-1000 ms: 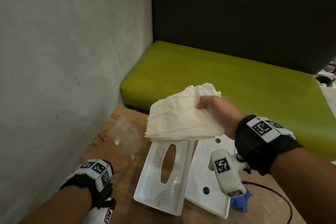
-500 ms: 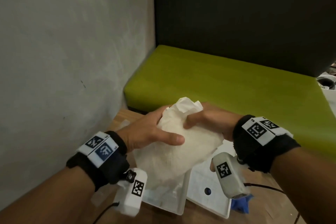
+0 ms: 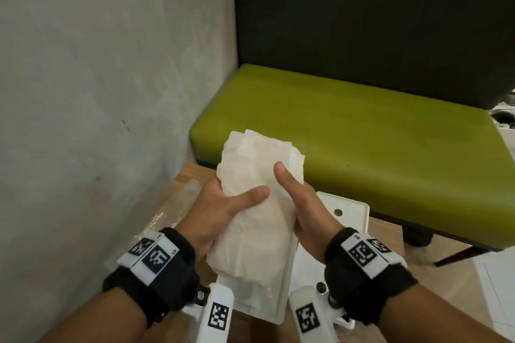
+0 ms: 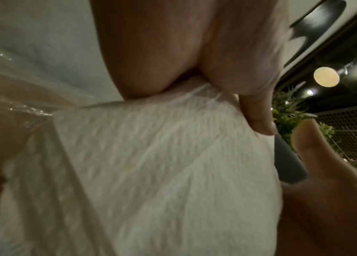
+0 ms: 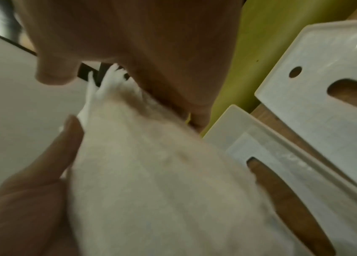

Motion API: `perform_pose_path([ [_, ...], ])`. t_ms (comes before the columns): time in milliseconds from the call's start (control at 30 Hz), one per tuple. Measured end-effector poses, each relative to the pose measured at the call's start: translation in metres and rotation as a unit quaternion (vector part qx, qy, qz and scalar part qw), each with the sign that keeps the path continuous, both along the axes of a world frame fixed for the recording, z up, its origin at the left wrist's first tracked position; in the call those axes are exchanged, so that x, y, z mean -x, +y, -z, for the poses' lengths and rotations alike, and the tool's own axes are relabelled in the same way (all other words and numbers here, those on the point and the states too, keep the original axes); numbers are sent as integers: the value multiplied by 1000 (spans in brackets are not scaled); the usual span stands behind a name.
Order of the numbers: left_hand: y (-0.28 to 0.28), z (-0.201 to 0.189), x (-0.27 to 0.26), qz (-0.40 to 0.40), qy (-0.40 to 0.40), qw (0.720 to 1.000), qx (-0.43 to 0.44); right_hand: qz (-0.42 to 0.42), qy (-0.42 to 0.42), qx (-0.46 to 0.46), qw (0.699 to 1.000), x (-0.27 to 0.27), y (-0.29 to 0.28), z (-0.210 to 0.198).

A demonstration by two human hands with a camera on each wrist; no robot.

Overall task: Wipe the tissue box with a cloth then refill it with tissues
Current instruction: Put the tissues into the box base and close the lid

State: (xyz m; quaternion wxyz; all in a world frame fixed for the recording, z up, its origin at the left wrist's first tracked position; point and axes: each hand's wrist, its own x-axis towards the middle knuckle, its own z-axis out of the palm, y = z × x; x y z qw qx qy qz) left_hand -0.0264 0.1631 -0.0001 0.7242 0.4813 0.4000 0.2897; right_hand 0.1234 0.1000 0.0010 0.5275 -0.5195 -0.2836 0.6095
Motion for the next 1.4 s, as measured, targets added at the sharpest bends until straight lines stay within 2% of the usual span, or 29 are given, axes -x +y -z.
perform_pose_path([
  [167, -7, 4, -9, 13, 18, 999, -42, 90, -6, 1, 996, 10, 8, 4],
  [333, -2, 6, -2, 62, 3, 998, 14, 111, 31, 30, 993, 1, 4, 9],
  [567, -2, 7, 8, 86, 43, 995, -10, 88, 27, 2, 996, -4, 8, -2],
  [633, -1, 7, 12, 99, 64, 993, -19, 133, -21, 1, 991, -12, 14, -5],
  [700, -1, 8, 16, 122, 91, 988, -31, 129, -117, 1, 985, -19, 19, -13],
  [800, 2, 5, 19, 158, 127, 978, -57, 42, -263, -3, 964, -27, 24, -21],
  [867, 4, 1, 20, 190, 149, 967, -79, -42, -315, 13, 948, -29, 28, -25],
  [967, 12, -2, 21, 218, 160, 960, -77, -177, -291, 1, 940, -27, 29, -31],
  [1033, 18, -4, 21, 223, 163, 959, -68, -215, -273, -11, 938, -24, 29, -33],
  [1200, 31, -6, 21, 232, 167, 957, -50, -163, -277, 47, 946, -26, 35, -20],
  [1400, 40, 2, 36, 167, 166, 971, -39, -76, -150, 67, 984, -33, 34, -21],
])
